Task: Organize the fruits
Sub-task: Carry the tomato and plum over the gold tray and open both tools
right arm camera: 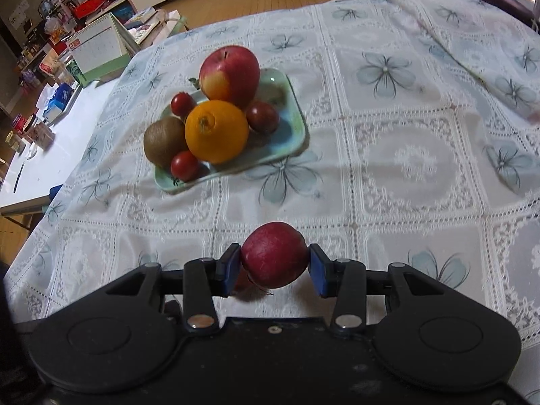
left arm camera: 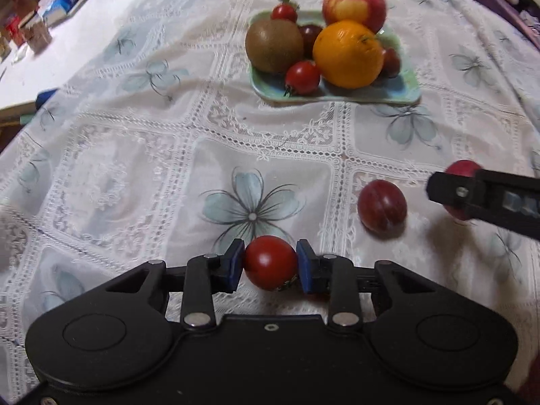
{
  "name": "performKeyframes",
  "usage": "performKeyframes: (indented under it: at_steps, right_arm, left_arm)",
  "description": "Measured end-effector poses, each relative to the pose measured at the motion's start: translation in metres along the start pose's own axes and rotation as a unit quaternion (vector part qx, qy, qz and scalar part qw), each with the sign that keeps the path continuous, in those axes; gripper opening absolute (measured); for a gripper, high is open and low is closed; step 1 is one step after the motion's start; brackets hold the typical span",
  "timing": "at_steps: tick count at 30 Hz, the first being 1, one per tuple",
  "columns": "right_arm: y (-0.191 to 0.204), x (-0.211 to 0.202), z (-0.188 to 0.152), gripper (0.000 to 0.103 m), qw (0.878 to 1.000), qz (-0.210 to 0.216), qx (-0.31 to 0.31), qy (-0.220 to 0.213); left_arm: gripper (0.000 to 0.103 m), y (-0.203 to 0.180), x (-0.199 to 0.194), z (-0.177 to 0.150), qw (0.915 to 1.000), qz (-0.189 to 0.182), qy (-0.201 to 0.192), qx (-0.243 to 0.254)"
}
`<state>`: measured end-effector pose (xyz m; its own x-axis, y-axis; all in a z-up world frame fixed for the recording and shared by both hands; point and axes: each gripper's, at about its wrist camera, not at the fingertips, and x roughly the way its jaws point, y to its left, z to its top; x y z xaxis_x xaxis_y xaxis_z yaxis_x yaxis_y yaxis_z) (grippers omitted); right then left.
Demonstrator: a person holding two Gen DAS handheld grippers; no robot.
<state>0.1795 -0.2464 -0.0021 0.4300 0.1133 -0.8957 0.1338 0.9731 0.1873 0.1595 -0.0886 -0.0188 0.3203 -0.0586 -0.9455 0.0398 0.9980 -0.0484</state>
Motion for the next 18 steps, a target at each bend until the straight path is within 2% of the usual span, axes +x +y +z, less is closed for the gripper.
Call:
performKeyframes:
  at_steps: [8, 14, 18]
  right_arm:
    - [0.005, -0.022, -0.030, 0.044, 1.000, -0.003, -0.005, -0.021]
    - [0.007, -0.048, -0.079, 0.044, 1.000, 0.005, 0.013, -0.013]
    - [0.020, -0.061, -0.103, 0.045, 1.000, -0.018, 0.004, 0.006]
  left_arm:
    - [0.042, 0.022, -0.056, -0.051, 0.9953, -0.033, -0.063, 0.065]
    - [0.042, 0.046, -0.064, -0.092, 0.9946, -0.041, -0.067, 0.068]
    - [0.042, 0.054, -0.068, -0.112, 0.9941, -0.046, -0.073, 0.065]
